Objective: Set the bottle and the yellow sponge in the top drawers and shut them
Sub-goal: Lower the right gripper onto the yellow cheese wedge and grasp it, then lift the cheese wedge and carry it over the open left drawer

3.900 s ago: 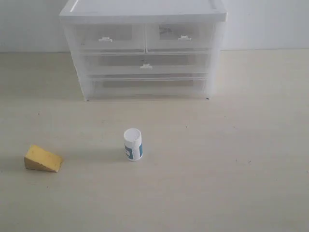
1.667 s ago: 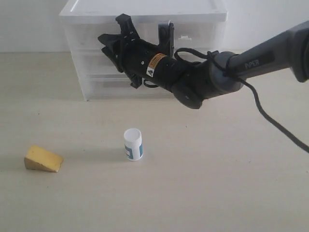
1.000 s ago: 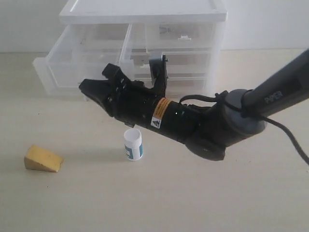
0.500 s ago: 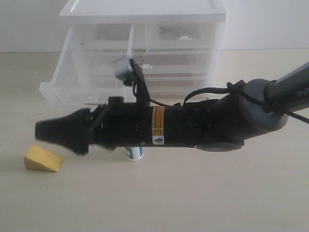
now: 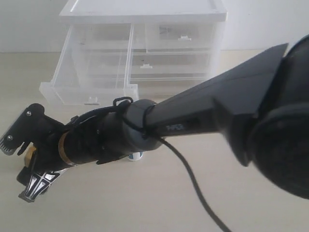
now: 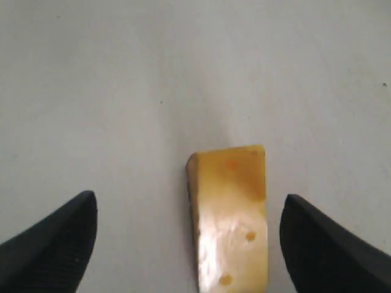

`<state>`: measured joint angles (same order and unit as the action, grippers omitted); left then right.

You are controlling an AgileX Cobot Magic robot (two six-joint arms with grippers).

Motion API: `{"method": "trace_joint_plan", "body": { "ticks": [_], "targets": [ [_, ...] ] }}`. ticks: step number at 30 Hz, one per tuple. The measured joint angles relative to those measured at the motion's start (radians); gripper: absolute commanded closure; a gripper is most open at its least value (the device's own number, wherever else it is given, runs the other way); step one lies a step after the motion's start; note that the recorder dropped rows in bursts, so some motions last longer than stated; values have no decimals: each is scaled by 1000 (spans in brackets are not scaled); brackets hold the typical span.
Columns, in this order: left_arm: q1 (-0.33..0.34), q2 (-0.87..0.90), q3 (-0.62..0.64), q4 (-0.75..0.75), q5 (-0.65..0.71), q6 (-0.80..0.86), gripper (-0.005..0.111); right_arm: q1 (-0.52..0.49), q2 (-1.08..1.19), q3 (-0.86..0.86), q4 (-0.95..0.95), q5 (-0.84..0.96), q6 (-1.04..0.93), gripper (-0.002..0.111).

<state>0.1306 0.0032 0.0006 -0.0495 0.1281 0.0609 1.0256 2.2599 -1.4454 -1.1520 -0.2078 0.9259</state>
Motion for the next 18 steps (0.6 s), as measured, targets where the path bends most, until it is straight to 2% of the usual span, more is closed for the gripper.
{"method": "trace_joint_plan", "body": {
  "ticks": [2, 4, 6, 8, 9, 13, 18],
  "targets": [
    [0, 0, 0, 0, 0, 0, 103, 0, 49, -68, 0, 9, -14, 33],
    [0, 0, 0, 0, 0, 0, 103, 0, 93, -123, 2, 28, -22, 44],
    [0, 0, 0, 0, 0, 0, 103, 0, 125, -150, 2, 51, -25, 68],
    [0, 0, 0, 0, 0, 0, 103, 0, 133, -152, 6, 53, -13, 102],
    [0, 0, 0, 0, 0, 0, 103, 0, 133, -152, 6, 59, 1, 107],
    [0, 0, 0, 0, 0, 0, 103, 13, 59, -83, -2, 79, 82, 107],
    [0, 0, 0, 0, 0, 0, 103, 44, -209, 127, -20, 85, 108, 107]
  ]
}}
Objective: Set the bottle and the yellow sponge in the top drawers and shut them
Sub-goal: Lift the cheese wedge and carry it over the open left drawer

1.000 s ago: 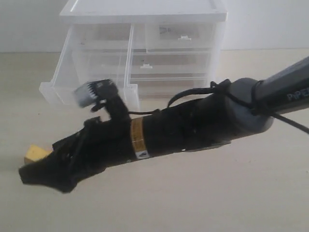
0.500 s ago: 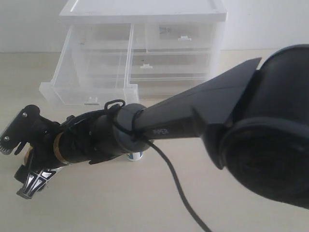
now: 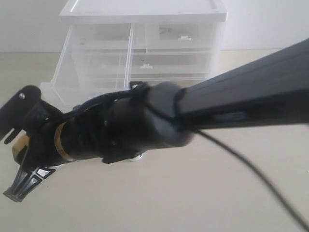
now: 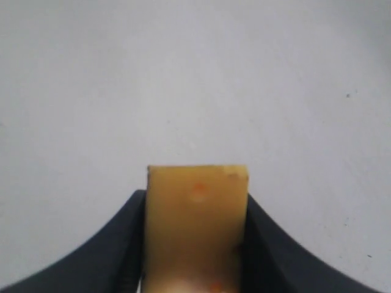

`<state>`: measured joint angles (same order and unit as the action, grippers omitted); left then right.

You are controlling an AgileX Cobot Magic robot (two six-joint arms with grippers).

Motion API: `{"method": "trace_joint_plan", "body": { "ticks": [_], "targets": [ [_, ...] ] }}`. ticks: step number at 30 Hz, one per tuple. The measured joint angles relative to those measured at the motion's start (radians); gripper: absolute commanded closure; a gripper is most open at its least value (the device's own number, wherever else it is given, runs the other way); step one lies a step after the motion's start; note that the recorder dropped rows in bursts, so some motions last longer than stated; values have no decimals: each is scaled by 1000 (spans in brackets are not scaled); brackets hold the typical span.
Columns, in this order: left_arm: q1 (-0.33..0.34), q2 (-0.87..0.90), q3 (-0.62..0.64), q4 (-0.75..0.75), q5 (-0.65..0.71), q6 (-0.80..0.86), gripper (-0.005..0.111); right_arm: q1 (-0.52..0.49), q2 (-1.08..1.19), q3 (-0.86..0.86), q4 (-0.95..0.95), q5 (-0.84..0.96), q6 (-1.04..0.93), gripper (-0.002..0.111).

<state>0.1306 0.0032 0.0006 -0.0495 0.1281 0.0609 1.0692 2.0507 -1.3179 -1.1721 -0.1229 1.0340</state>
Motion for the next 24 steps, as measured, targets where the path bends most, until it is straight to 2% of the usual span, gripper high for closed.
{"method": "trace_joint_plan", "body": {
  "ticks": [4, 9, 14, 19, 21, 24],
  "targets": [
    [0, 0, 0, 0, 0, 0, 103, 9, -268, 178, -3, 11, 2, 107],
    [0, 0, 0, 0, 0, 0, 103, -47, -427, 177, -9, 115, -11, 107],
    [0, 0, 0, 0, 0, 0, 103, -202, -356, 55, -7, 76, -11, 107],
    [0, 0, 0, 0, 0, 0, 103, -245, -189, -54, -5, 113, -11, 106],
    [0, 0, 0, 0, 0, 0, 103, -242, -147, -83, -5, 169, -11, 96],
    [0, 0, 0, 0, 0, 0, 103, -242, -109, -105, -8, 223, -11, 70]
  ]
}}
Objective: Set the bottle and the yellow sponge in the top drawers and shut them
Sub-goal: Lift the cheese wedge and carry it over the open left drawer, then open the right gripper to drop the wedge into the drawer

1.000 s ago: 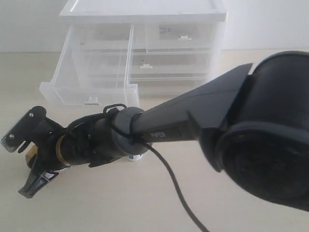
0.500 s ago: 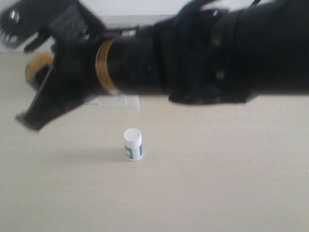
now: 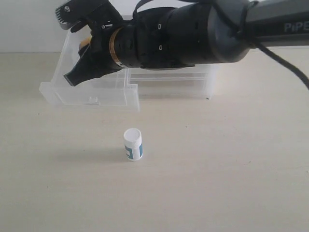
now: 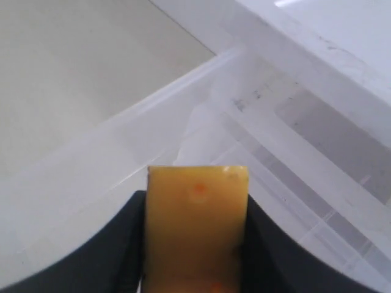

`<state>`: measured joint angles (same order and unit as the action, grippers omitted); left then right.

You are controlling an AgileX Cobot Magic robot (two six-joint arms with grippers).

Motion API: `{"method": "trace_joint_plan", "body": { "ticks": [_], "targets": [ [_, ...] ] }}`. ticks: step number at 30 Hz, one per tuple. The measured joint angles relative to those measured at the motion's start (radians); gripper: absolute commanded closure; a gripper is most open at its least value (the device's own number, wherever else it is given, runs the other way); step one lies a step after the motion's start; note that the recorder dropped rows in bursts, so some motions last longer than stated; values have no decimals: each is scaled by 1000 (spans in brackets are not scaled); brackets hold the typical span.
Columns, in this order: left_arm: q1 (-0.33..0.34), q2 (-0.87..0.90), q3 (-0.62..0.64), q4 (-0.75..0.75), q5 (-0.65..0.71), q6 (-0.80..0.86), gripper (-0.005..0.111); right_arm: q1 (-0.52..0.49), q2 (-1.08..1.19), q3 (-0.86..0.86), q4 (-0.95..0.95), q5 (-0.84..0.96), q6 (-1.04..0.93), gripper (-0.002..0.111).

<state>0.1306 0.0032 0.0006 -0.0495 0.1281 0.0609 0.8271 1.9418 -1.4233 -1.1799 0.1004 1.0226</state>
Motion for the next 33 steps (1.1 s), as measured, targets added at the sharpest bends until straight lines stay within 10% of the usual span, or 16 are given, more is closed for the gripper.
{"method": "trace_joint_plan", "body": {
  "ticks": [4, 9, 16, 22, 33],
  "targets": [
    [0, 0, 0, 0, 0, 0, 103, 0, 13, -9, 0, 19, 0, 36],
    [0, 0, 0, 0, 0, 0, 103, 11, 7, -11, 15, 19, 0, 29],
    [0, 0, 0, 0, 0, 0, 103, 136, -161, 50, 134, 128, -157, 109],
    [0, 0, 0, 0, 0, 0, 103, 269, -167, 192, 150, 191, -284, 106],
    [0, 0, 0, 0, 0, 0, 103, 187, -100, 188, -84, 300, -158, 106]
  ]
}}
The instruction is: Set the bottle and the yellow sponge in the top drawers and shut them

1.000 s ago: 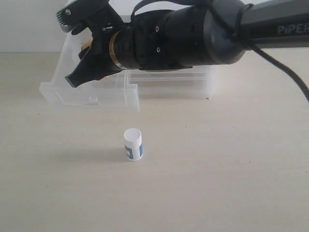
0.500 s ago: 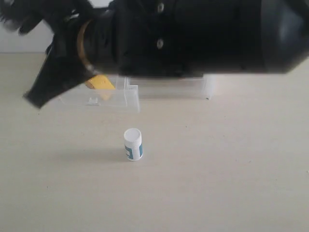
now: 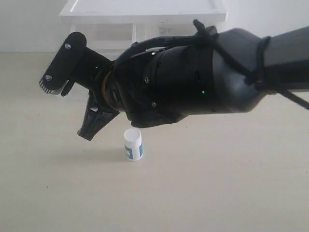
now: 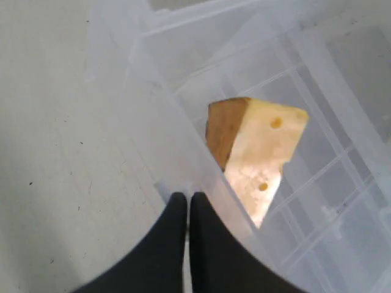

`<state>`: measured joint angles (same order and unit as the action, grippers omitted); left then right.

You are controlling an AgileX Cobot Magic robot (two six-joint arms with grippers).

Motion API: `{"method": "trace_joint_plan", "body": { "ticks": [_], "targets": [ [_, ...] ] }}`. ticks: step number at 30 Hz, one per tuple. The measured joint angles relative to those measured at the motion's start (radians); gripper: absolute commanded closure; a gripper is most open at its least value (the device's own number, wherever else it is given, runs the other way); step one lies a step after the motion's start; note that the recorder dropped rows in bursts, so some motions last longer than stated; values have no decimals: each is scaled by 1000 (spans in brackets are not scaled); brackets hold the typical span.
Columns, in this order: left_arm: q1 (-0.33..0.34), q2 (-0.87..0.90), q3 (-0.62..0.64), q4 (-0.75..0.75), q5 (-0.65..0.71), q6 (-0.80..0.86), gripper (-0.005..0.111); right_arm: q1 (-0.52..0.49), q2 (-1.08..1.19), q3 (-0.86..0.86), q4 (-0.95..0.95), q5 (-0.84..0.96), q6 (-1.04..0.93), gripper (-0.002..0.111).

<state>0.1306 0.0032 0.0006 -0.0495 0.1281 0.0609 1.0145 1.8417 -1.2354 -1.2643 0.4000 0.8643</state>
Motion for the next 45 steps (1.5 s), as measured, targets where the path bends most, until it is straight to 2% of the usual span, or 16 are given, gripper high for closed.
{"method": "trace_joint_plan", "body": {
  "ticks": [5, 13, 18, 22, 26, 30, 33, 36, 39, 40, 42, 45],
  "targets": [
    [0, 0, 0, 0, 0, 0, 103, -2, 2, -29, -86, -14, 52, 106],
    [0, 0, 0, 0, 0, 0, 103, -123, 45, -128, -141, -91, 83, 106],
    [0, 0, 0, 0, 0, 0, 103, -216, 190, -315, -151, -112, 149, 106],
    [0, 0, 0, 0, 0, 0, 103, -253, 229, -381, -149, -112, 251, 106],
    [0, 0, 0, 0, 0, 0, 103, -266, 226, -388, -32, -107, 312, 109],
    [0, 0, 0, 0, 0, 0, 103, -277, 160, -336, 136, -87, 136, 109],
    [0, 0, 0, 0, 0, 0, 103, -305, 44, -229, 172, -102, 81, 109],
    [0, 0, 0, 0, 0, 0, 103, -397, -86, -74, 180, -254, 135, 109],
    [0, 0, 0, 0, 0, 0, 103, -574, -184, 123, 231, -588, 273, 109],
    [0, 0, 0, 0, 0, 0, 103, -656, -199, 199, 281, -761, 312, 109],
    [0, 0, 0, 0, 0, 0, 103, -746, -200, 295, 378, -959, 365, 108],
    [0, 0, 0, 0, 0, 0, 103, -819, -164, 421, 498, -1140, 397, 96]
  ]
}}
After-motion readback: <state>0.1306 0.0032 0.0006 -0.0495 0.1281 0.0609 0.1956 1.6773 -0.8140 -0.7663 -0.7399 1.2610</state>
